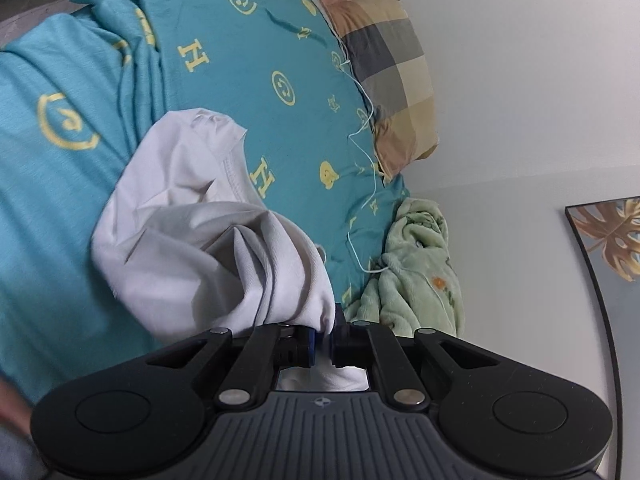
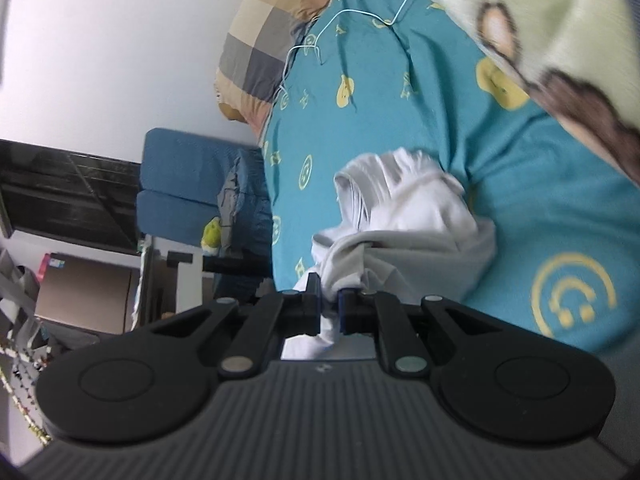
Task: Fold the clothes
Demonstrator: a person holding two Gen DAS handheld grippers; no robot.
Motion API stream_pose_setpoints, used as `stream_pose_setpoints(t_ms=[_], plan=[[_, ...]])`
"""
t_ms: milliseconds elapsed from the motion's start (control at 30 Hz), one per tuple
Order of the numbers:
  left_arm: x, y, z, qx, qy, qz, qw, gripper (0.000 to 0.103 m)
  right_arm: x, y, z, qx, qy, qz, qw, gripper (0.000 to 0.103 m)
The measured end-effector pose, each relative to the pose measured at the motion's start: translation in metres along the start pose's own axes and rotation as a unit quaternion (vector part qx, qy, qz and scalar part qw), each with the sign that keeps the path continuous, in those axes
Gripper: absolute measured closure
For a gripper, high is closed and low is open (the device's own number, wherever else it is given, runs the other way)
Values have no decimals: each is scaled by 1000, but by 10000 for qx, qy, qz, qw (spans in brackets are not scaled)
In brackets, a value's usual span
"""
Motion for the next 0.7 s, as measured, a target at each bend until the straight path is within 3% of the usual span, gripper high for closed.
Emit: stream_pose_setpoints(t_ms=[167,367,533,700], plan=[[-1,-53,-36,-13,-64,-115,9999,96,4,-45,-33,-39,-5,191,9998,92],[-17,-122,-80,-91,-288,-208,9993,95,36,-105,-69,-186,-154,316,9992,92],[-28,-161,-103,-93,-536,-317,9980,95,48,-133,-88,-269,-28,345,9990,92],[-32,-175,-112,-114,-781,-405,9961,94,55,-151,-92,-341,115,403,9985,92]])
Point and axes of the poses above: each gripper's, at about its wrist camera, not at the fingertips, and y roughly against the way its jaws point, x to its right, z to its underside, the point moved 1 cm from there along -y, roughly the way its jaws point, and after that the axes turned 5 degrees about -z, right-handed, at the moved point
